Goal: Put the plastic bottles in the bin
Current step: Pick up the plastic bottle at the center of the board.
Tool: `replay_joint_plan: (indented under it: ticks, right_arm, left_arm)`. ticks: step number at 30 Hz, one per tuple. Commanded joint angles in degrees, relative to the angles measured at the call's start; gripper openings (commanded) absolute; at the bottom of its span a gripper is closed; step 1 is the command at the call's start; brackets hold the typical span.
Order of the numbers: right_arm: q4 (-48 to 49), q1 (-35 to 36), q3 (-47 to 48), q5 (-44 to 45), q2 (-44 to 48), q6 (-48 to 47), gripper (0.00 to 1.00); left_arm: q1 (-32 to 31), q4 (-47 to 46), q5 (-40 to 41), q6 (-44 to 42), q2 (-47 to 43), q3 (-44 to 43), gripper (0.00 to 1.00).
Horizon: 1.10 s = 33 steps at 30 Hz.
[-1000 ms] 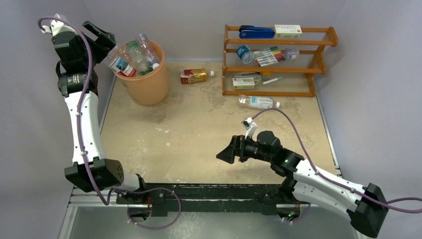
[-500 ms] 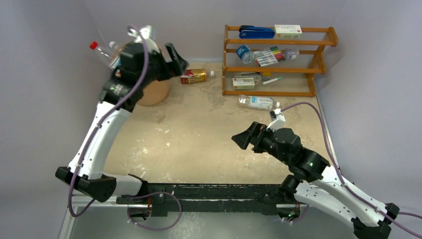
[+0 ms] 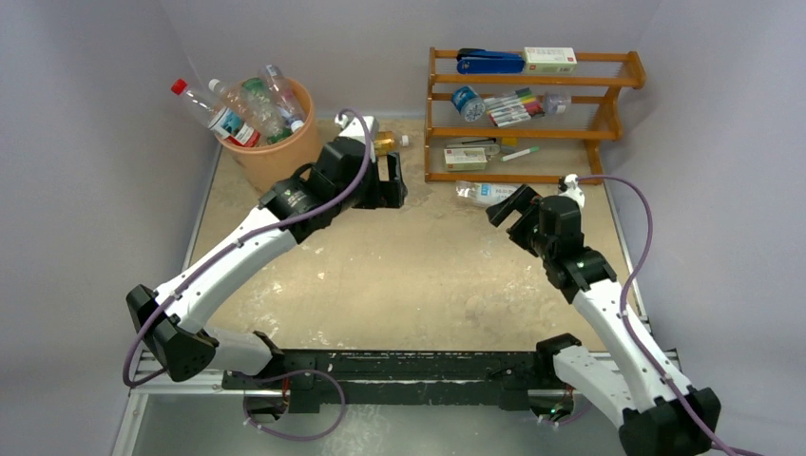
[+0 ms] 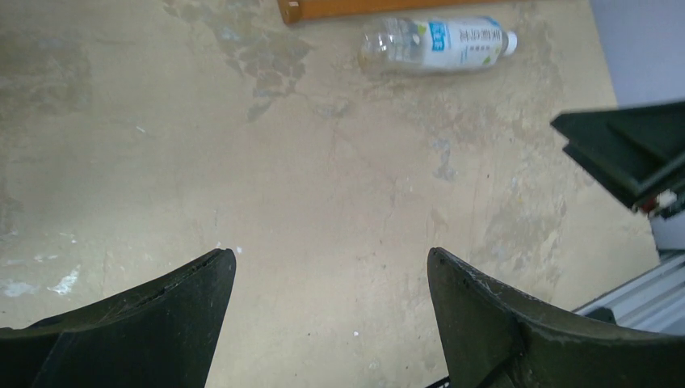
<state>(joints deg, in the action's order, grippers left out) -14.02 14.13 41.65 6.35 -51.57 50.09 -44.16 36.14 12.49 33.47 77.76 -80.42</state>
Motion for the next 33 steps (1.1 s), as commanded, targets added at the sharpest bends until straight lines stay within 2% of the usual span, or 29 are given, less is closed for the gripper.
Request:
replay_joint_plan:
  ticks: [1,8,16,33]
  right_arm:
    - [8.45,-5.28,-1.64,-3.52,-4.18,-0.03,0.91]
    - [14.69,-16.04,-3.11,-7.18,-10.89,4.05,0.78]
    - [20.65,-24.38,-1.41,-12.57,-21.1,6.0,0.77]
    - [31.99,-26.96,1.49,-18.37,-38.84,16.11,0.78]
  left_arm:
    - [-2.99,-5.02,0.28,0.3,0.51,2.16,0.88]
    - [-6.75,-7.72,-2.13,1.66,1.27,6.79,0.88]
    - [-9.2,-12.47,-1.24,6.08,-2.73,15.36,0.89]
    - [-9.97,-13.92,0.07,9.11,-7.08,21.88,0.9]
